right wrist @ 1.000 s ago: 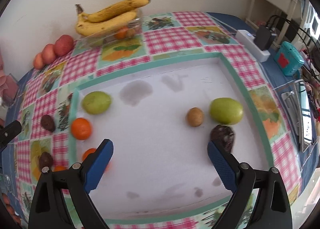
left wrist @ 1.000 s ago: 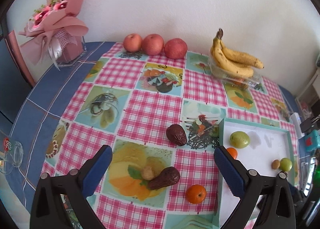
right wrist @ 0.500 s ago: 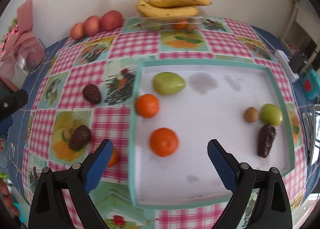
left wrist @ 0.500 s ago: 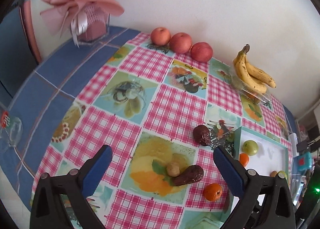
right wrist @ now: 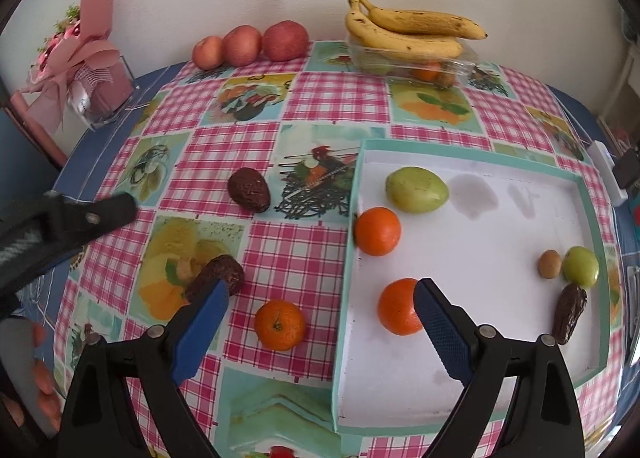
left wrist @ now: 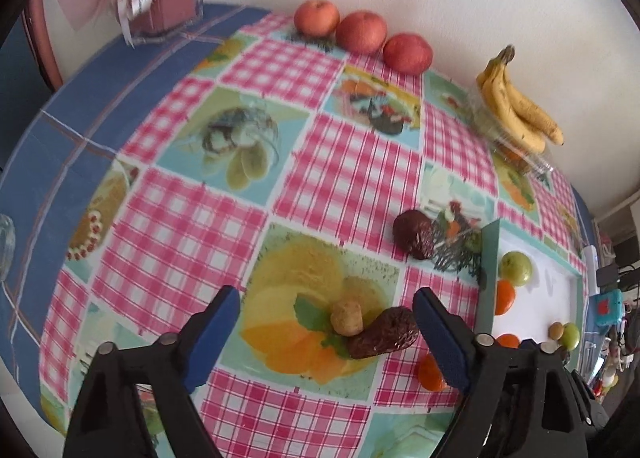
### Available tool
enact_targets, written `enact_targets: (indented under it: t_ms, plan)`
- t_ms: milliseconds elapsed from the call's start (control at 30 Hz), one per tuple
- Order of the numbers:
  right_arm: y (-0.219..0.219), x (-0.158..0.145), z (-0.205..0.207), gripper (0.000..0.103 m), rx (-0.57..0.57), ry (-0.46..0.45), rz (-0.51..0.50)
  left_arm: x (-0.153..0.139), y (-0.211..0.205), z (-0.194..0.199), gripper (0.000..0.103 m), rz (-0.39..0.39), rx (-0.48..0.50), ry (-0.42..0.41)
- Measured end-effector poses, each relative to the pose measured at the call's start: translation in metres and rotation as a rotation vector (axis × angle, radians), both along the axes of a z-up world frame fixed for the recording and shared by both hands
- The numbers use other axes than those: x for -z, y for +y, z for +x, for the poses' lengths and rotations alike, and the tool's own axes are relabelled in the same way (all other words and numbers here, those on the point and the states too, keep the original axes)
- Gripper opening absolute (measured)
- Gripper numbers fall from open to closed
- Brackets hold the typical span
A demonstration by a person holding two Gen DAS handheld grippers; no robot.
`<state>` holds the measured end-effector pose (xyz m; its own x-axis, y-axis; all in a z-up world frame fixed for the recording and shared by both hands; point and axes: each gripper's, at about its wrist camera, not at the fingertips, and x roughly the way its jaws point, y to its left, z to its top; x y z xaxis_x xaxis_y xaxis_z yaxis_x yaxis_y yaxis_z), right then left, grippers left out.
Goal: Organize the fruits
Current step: 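Move both open grippers back toward the fruit pile, then grasp a tangerine with the right gripper while the left gripper grasps a small brown round fruit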
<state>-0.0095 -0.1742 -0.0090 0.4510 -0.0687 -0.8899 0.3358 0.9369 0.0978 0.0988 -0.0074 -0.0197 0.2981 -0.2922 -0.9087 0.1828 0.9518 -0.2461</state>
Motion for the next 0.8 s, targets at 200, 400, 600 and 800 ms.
enact_targets:
  t_ms: [200,400,600,800]
  plan:
    - [0.006,0.008,0.005,0.064,-0.042,0.024,0.03,0.021,-0.006,0.002,0.079,-0.02,0.015,0.079]
    - [0.017,0.02,0.009,0.052,-0.098,0.068,0.043,0.032,-0.014,0.002,0.07,-0.001,0.037,0.109]
    - [0.021,0.039,0.014,0.052,-0.119,0.133,0.052,0.037,-0.014,0.004,0.068,-0.016,0.04,0.123]
    - [0.029,0.041,0.016,0.052,-0.149,0.142,0.033,0.037,-0.016,0.004,0.053,-0.054,0.043,0.131]
